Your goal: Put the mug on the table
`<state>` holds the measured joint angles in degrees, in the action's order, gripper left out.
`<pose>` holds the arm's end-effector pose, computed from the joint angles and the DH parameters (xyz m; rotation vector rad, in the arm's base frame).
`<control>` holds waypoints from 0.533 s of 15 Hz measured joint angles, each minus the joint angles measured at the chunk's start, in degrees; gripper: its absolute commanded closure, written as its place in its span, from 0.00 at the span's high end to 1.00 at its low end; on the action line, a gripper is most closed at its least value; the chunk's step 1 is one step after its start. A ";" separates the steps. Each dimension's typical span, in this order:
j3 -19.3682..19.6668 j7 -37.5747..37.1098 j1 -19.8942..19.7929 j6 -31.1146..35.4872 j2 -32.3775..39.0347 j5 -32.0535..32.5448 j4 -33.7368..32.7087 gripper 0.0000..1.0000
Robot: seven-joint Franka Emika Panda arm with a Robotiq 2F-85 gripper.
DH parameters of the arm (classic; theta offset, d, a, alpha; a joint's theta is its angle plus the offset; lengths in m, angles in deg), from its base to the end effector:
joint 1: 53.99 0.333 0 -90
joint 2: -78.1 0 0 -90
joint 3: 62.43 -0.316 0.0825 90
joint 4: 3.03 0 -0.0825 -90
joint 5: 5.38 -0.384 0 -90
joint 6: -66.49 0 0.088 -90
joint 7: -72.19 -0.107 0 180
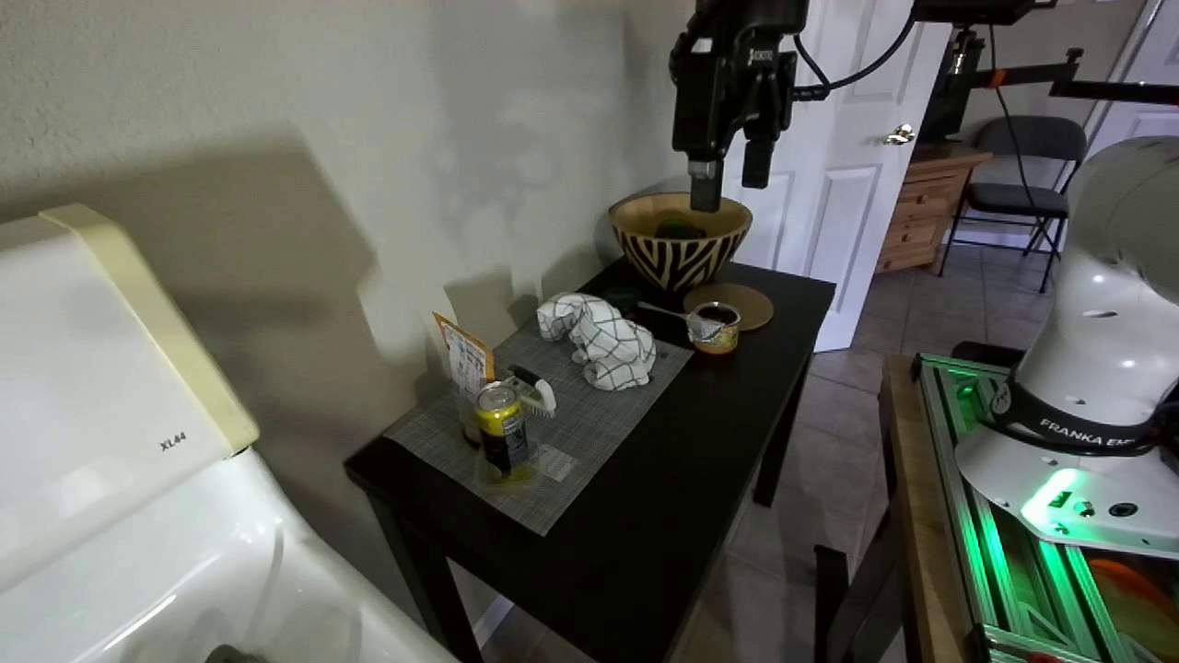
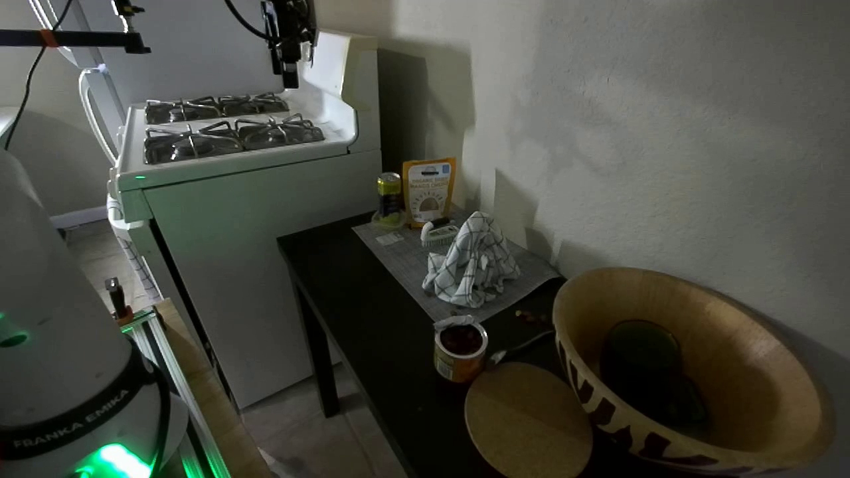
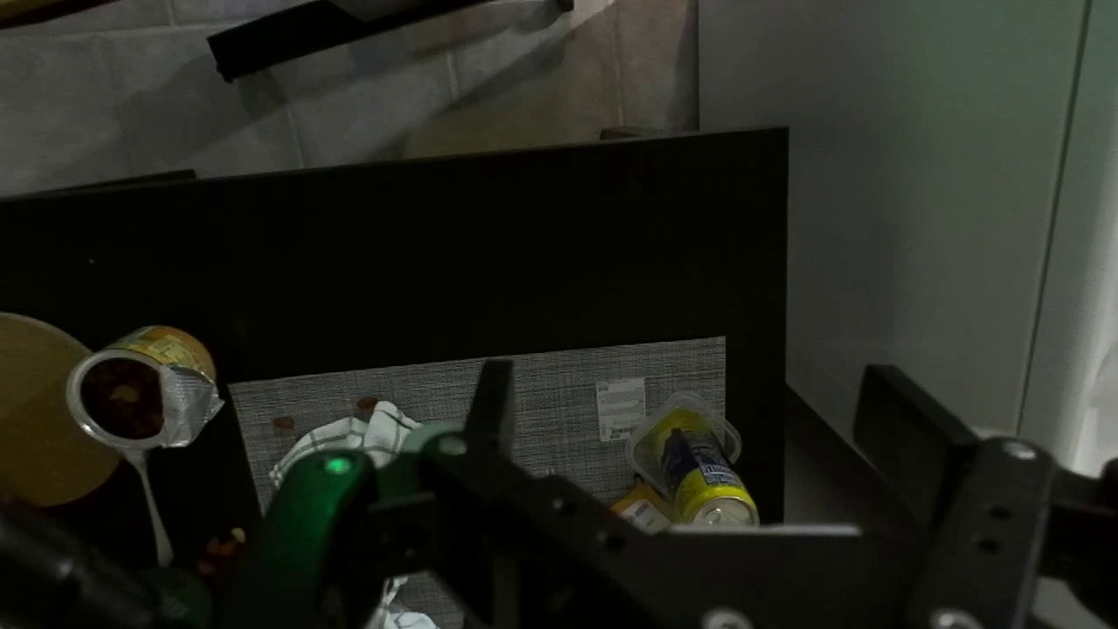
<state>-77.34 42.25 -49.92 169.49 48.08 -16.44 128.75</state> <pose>0.3697 0.1582 0.5372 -3.0559 0.4106 0.0227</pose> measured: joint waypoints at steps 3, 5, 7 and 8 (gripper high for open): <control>2.24 3.37 -1.02 2.45 3.46 0.19 -1.31 1.00; 4.52 8.88 -1.35 5.67 7.98 0.39 -2.82 1.00; 6.98 15.16 -1.96 7.56 14.08 1.88 -5.36 1.00; 8.23 18.45 -2.38 7.73 17.50 3.50 -7.08 1.00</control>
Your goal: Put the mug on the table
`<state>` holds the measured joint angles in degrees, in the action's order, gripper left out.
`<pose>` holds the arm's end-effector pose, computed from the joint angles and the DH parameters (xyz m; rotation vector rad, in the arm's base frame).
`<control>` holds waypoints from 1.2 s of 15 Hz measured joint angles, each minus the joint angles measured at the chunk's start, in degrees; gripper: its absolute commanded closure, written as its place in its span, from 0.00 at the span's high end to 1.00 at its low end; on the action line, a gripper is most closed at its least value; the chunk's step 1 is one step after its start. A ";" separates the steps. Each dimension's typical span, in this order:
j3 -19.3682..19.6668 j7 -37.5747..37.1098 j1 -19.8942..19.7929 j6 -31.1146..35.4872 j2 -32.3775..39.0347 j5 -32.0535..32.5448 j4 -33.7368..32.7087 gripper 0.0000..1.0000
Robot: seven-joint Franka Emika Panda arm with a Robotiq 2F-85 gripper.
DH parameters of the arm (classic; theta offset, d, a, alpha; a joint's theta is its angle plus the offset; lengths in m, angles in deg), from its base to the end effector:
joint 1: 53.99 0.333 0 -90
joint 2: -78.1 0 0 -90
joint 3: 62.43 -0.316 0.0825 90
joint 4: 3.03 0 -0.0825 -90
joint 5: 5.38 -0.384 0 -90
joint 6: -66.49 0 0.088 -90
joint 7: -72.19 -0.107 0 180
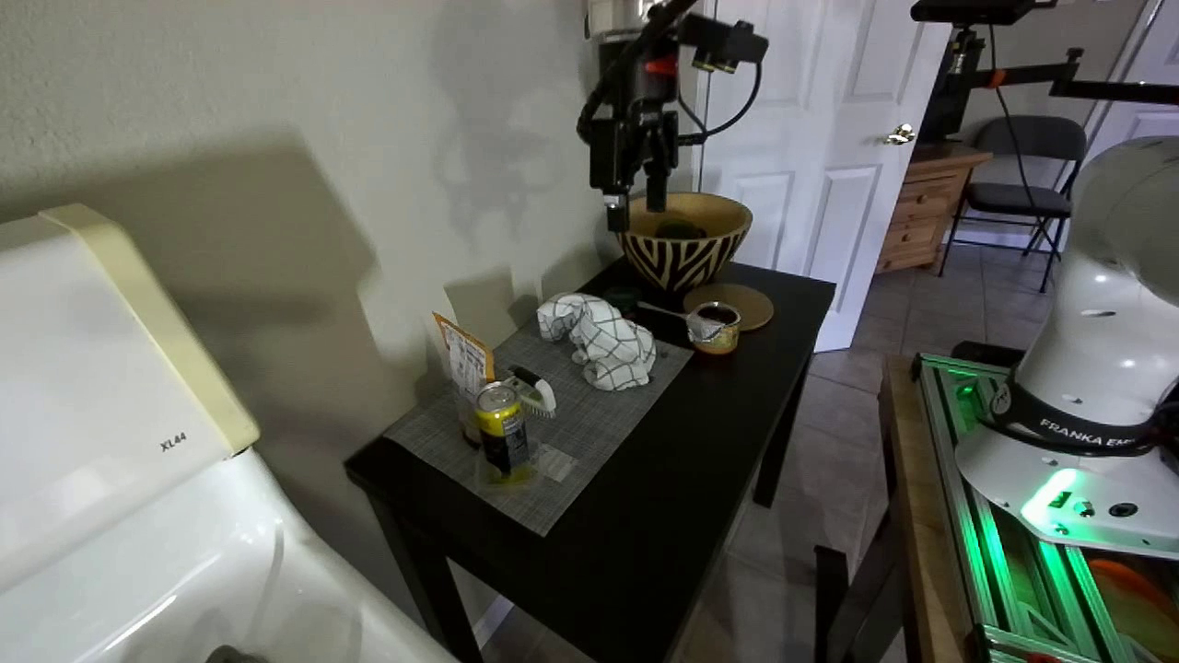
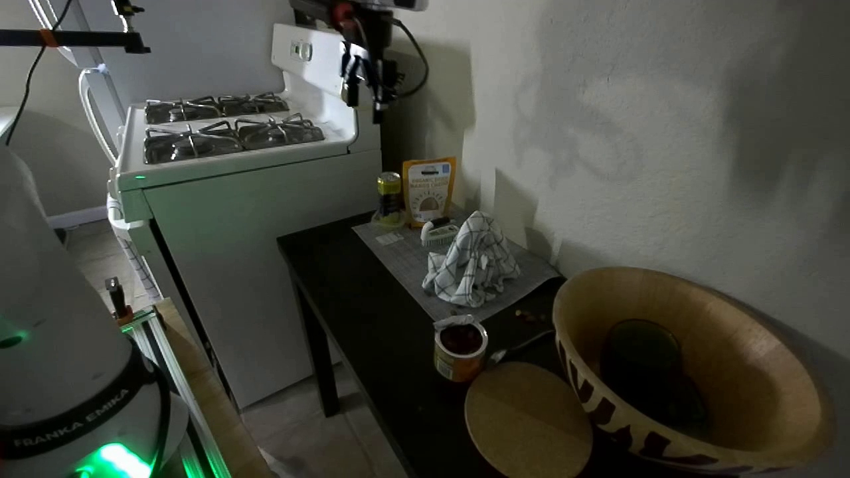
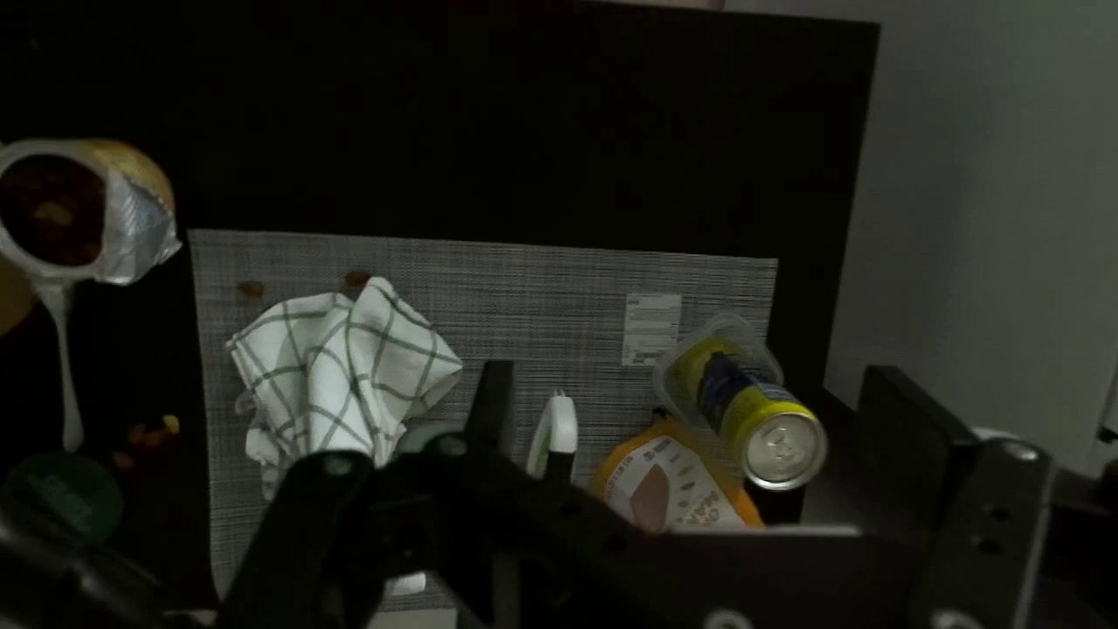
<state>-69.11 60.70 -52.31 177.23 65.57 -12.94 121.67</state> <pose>0.4777 0.0818 0.4813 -3.0449 0.1617 0.0641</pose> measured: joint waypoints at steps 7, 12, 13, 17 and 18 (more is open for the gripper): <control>8.13 23.05 -4.35 -1.19 22.29 9.65 -17.53 1.00; 9.88 28.68 -7.30 -3.39 27.47 9.67 -24.37 1.00; 9.78 28.68 -7.12 -3.47 27.46 9.67 -24.49 1.00; 10.25 31.36 -7.79 -0.79 27.11 10.85 -23.50 1.00; 10.87 33.21 -8.55 0.72 26.95 11.62 -22.81 1.00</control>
<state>-58.25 93.91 -60.85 177.94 92.53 -1.32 98.86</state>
